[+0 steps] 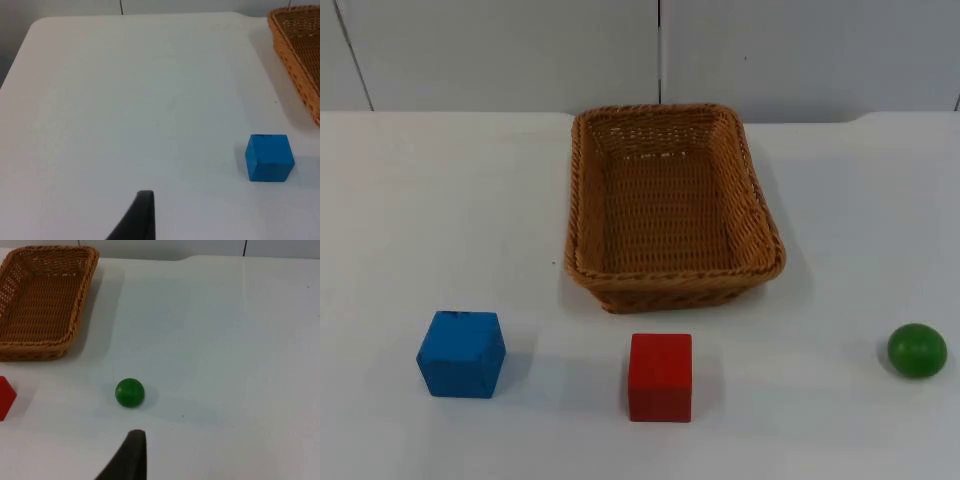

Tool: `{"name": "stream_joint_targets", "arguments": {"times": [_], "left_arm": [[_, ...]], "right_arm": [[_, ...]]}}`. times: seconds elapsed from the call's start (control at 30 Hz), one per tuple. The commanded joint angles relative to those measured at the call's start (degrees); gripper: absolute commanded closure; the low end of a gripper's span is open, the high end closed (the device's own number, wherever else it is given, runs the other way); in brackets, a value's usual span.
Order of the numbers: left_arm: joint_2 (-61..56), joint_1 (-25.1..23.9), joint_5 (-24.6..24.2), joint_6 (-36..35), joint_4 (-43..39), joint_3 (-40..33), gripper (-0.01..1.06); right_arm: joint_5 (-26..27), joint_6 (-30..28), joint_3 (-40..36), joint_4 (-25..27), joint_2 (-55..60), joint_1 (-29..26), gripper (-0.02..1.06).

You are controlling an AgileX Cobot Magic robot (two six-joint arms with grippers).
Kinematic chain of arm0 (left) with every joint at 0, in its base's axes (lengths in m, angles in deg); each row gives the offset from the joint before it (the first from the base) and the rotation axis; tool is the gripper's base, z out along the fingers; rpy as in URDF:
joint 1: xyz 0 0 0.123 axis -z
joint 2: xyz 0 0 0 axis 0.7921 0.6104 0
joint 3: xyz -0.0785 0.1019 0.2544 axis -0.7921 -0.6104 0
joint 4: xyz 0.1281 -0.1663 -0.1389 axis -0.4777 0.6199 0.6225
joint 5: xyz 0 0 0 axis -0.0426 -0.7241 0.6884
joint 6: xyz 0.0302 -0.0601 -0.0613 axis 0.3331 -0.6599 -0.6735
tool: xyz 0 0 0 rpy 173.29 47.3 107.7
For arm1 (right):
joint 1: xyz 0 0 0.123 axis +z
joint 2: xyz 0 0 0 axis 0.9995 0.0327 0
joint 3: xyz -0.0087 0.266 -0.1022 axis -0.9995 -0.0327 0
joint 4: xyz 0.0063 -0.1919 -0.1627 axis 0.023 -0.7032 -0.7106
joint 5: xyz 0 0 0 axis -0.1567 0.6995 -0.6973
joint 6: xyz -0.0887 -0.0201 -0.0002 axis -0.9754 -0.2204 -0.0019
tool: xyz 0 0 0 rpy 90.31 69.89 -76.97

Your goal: Place all geometric objects except the red cube into the basket.

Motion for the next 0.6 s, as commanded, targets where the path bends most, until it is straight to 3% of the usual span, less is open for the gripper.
{"name": "stream_joint_targets", "arguments": {"times": [0.0, 0.2, 0.57], "left_arm": [[-0.2, -0.2, 0.3, -0.2, 0.5, -0.3, 0.0], [2.5, -0.2, 0.8, -0.4, 0.9, 0.9, 0.0], [26.2, -0.2, 2.8, 0.1, 1.6, 9.6, 0.0]], "right_arm": [[0.5, 0.0, -0.3, 0.2, -0.1, -0.3, -0.01], [0.5, 0.0, -0.3, 0.2, -0.1, -0.3, -0.01], [0.4, 0.0, -0.3, 0.1, -0.1, -0.3, -0.01]]}}
